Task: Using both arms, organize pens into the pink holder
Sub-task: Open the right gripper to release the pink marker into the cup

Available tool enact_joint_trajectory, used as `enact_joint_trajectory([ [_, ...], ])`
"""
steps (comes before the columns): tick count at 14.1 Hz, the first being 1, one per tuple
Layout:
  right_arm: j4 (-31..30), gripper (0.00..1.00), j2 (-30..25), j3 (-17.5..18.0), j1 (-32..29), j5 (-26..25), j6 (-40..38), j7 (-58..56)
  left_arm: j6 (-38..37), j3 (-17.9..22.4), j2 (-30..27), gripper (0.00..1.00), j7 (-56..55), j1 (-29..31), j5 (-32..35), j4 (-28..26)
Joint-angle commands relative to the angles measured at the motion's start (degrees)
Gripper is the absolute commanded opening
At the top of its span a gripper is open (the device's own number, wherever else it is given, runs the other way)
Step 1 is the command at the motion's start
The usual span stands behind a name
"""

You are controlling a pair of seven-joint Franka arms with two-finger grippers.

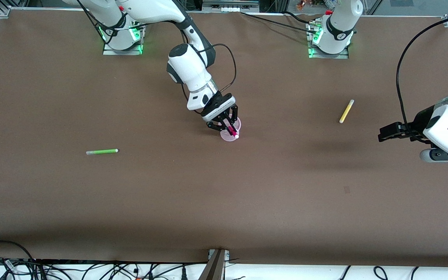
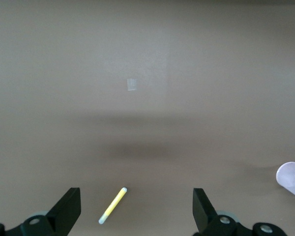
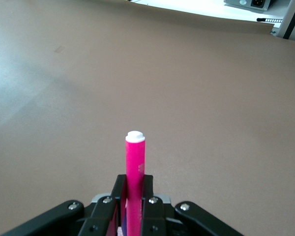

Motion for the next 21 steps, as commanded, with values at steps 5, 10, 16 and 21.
enact_joint_trajectory([
  [5, -1.02, 0.0, 1.24, -1.14, 1.28, 0.11, 3.52, 1.18, 7.56, 5.15, -6.66, 1.0, 1.48, -3.54, -2.97, -6.9],
  [10, -0.93, 1.0, 0.8, -1.23, 1.37, 0.55, 3.61, 1.1, 8.88, 4.36, -10.26, 1.0, 5.09, -1.69, -2.71, -11.74],
  [16, -0.32, 1.0, -2.09, -2.8, 1.19, 1.43, 0.9, 0.92, 9.23, 4.36, -9.82, 1.0, 5.0, -2.48, -1.83, -10.07],
  [21, 8.54, 1.0, -3.5, -6.94, 1.19, 1.0, -17.79, 0.57, 8.97, 4.19, -9.39, 1.0, 5.0, -3.62, -0.44, -9.29],
])
